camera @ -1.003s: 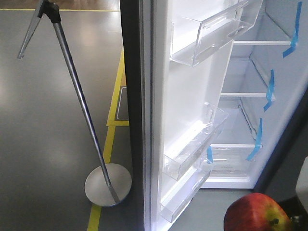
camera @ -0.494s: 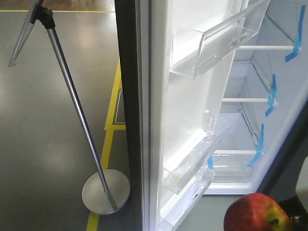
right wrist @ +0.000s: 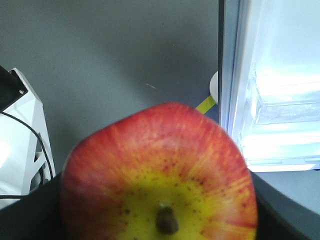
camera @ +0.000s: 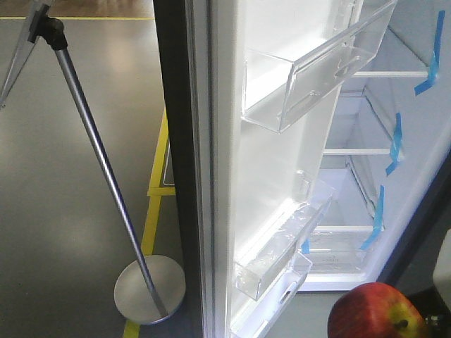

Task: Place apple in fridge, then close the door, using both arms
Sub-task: 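Approach the refrigerator door bins, keeping the apple held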

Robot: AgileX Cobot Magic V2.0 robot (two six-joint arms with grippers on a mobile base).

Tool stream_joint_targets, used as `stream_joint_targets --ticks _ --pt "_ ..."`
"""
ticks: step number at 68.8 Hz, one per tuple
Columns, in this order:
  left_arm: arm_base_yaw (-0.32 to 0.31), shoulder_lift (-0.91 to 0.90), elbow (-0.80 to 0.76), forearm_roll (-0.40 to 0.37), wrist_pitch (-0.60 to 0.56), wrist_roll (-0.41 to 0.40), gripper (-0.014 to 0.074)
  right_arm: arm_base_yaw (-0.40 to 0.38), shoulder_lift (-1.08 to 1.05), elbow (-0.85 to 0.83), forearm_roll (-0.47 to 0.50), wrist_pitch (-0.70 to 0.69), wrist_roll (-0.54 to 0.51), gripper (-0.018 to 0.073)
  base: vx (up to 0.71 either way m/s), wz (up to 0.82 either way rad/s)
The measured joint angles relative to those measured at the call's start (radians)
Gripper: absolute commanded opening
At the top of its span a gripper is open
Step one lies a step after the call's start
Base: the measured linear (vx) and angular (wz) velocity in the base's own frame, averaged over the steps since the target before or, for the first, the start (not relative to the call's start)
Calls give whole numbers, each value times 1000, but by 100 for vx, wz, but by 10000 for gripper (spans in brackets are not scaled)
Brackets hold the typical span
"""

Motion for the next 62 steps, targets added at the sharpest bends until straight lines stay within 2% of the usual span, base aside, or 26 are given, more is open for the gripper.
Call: stream_joint_targets --ticks 62 --pt "0 0 0 0 0 0 -6 0 0 0 0 0 0 123 4 -2"
